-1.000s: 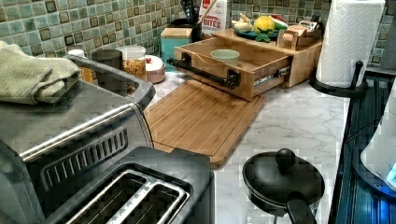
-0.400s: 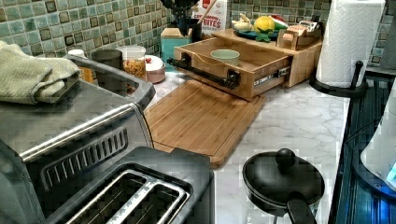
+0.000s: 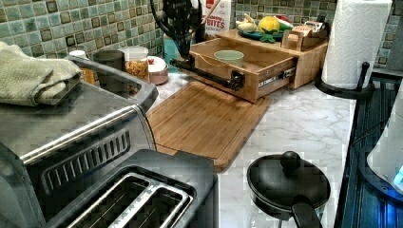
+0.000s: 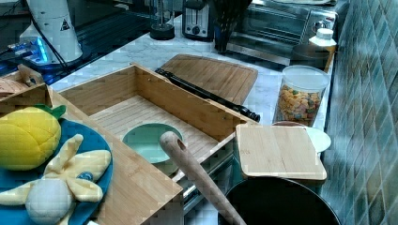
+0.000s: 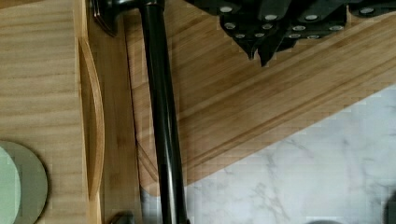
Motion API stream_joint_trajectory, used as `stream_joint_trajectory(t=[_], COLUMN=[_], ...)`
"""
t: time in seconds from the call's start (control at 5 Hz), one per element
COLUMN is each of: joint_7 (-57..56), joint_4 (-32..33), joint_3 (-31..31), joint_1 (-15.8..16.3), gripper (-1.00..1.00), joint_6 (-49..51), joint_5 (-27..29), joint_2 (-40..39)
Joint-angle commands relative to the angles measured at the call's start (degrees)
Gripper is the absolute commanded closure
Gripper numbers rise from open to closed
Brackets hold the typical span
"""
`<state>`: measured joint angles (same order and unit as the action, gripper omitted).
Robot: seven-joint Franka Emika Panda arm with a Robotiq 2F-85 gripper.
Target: Close the drawer.
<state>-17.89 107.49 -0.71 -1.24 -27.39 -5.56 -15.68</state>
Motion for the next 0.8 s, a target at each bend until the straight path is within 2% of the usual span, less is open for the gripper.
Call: stream_joint_trajectory(t=[0.2, 0.4, 0.6, 0.8], joint_7=[-4.6, -3.6, -3.2, -6.5], joint_4=[2.8, 1.2, -0.8, -0.9], joint_3=[-0.6, -1.2, -0.7, -0.2], joint_1=[1.0, 1.7, 1.2, -0.6], gripper=[1.0, 1.0, 1.0, 1.0], joint_6=[-8.6, -10.3, -9.1, -9.5], joint_5=[-8.6, -11.7, -12.1, -10.1], joint_2=[-1.0, -4.4, -6.6, -7.2])
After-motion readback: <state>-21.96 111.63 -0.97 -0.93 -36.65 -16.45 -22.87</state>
